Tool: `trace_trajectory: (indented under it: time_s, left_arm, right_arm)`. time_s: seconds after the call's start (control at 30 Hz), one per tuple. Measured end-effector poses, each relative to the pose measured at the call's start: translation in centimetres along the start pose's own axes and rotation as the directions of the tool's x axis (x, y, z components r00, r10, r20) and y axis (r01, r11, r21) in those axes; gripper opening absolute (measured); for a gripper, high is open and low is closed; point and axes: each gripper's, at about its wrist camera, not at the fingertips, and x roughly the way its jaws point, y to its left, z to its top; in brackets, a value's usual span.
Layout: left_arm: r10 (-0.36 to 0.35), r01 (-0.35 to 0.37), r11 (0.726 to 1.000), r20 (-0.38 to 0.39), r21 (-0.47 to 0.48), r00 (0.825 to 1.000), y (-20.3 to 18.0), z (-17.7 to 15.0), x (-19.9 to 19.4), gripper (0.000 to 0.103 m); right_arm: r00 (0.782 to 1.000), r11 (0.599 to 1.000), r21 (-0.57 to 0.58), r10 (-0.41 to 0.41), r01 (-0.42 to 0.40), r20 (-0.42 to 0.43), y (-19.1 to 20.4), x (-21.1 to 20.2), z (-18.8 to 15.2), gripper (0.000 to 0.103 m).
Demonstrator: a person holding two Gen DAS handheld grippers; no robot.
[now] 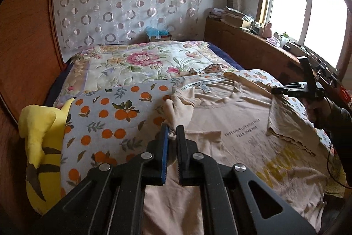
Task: Fold small clothes
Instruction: 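Lift the hem with the left tool while the right tool grips the shirt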
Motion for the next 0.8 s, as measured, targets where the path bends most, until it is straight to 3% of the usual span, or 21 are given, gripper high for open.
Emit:
trace_trajectory:
  time_s: [0.07,0.27,0.4,0.57,0.8]
  left_arm:
    - [0.005,-0.005,1.0,0.015,0.002,1.0,-0.3,-0.4,-1.3,0.007]
    - [0.022,-0.022,1.0,0.06,0.005,0.998,-1.1,-2.2,-5.4,0.007]
    - [0.034,-0.033,0.999,0.09,-0.007,0.995,-1.4,-4.2,-8.1,0.007]
    - [0.03,-0.026,0.999,0.104,-0.04,0.994,-1.6,-7.3,-11.3,0.007]
    - [0.05,-0.04,0.995,0.107,-0.096,0.993,-1.0,-9.8,-14.1,0.007]
  right_arm:
    - [0.998,0.999,-0.004,0.046,-0.046,0.035,0.7,-1.3,-0.2,0.006]
    - [0.978,0.996,-0.041,0.083,-0.077,0.192,3.2,-7.9,-1.9,0.005]
    - [0.964,0.996,-0.057,0.087,-0.075,0.251,4.1,-12.7,-4.5,0.005]
    - [0.96,0.997,-0.047,0.072,-0.062,0.272,4.1,-17.6,-9.5,0.005]
    - [0.967,0.998,-0.023,0.07,-0.067,0.245,4.5,-21.1,-15.1,0.005]
